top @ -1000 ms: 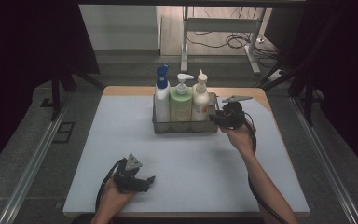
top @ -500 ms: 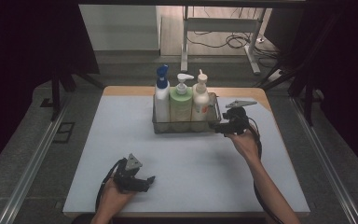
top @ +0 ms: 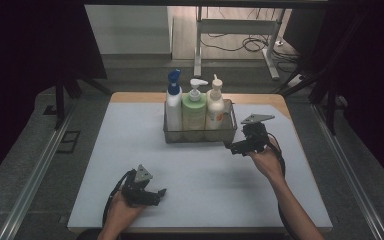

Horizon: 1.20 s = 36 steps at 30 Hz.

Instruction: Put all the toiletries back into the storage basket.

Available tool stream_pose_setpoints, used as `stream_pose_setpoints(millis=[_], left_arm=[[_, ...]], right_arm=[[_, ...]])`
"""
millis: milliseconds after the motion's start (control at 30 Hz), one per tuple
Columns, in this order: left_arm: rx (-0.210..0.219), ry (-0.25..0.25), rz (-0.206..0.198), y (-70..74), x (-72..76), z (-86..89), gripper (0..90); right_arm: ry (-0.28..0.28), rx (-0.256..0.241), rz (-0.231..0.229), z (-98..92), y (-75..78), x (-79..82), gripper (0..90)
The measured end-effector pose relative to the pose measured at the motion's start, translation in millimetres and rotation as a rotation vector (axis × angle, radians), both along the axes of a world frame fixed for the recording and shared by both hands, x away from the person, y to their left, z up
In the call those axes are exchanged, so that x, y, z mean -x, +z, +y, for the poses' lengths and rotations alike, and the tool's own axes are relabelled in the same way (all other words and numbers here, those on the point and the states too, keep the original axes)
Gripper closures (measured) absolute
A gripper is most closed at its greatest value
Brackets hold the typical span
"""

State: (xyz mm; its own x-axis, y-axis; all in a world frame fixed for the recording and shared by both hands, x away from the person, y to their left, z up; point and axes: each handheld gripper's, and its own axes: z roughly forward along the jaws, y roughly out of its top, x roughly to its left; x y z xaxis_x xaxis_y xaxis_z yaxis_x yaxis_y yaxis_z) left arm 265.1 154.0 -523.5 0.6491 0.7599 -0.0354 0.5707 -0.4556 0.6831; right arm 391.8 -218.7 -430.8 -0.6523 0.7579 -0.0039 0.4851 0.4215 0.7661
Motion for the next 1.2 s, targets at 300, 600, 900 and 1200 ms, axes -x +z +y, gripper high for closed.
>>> stream_pose_setpoints(millis=[300, 600, 900, 1200], left_arm=[[-0.001, 0.0, 0.0, 0.0, 0.0, 0.0, 12.3], [0.0, -0.001, 0.0, 0.0, -0.1, 0.0, 12.2], [0.0, -0.002, -0.002, -0.1, -0.2, 0.0, 12.2], [0.001, 0.0, -0.001, -0.1, 0.0, -0.1, 12.2]], right_arm=[[0.011, 0.014, -0.005, -9.5, 3.7, 21.3, 0.0], [0.01, 0.015, 0.004, -22.7, 1.5, 43.2, 0.0], [-0.007, 0.019, 0.009, -38.7, -7.5, 67.5, 0.0], [-0.031, 0.02, 0.024, -54.7, -31.9, 82.4, 0.0]])
